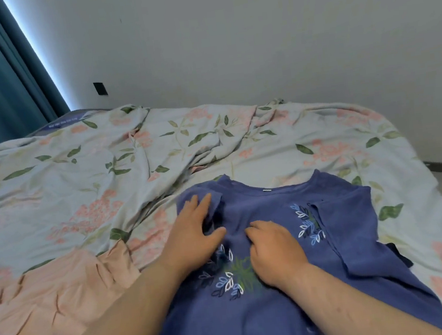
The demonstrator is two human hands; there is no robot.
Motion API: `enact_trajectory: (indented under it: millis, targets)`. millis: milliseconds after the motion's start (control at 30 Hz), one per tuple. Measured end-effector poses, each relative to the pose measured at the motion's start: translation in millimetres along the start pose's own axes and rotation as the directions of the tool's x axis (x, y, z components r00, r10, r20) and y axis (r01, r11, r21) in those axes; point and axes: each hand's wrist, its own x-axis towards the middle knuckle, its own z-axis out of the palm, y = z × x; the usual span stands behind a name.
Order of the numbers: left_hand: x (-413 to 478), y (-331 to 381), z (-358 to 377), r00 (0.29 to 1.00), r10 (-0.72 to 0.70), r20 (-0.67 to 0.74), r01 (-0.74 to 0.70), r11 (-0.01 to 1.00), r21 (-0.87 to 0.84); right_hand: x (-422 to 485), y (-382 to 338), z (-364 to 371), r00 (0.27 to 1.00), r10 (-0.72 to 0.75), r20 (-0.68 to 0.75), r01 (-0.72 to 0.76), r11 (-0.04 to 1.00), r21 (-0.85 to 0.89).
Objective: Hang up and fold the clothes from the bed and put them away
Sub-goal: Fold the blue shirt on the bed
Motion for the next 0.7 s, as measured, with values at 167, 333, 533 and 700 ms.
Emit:
enact_trajectory:
  millis: [167,333,533,700]
  targets:
    - [-18.2,9.5,28.0,0.989,0.022,0.146,-0.024,1.0,0.015,-44.0,58.3,-31.3,0.997,-0.029,-0.077,0.027,0.999,-0.02]
    - [28.1,-0.4,-5.6,0.97,0.139,-0.2,-0.116,0.986,0.121,-40.9,119.2,-68.2,0.967,0.131,-0.221,-0.106,0.987,0.122]
    - [93.9,-19.2,-29.2,0.976,-0.194,0.099,0.173,0.967,0.187,20.8,171.6,-105.2,0.916,0.398,-0.049,-0.386,0.909,0.158]
    - [115.2,-10.3,-24.0,0.946,-0.216,0.242,0.123,0.928,0.351,36.0,183.0,-87.4,0.877,0.428,0.221,-0.455,0.886,0.09]
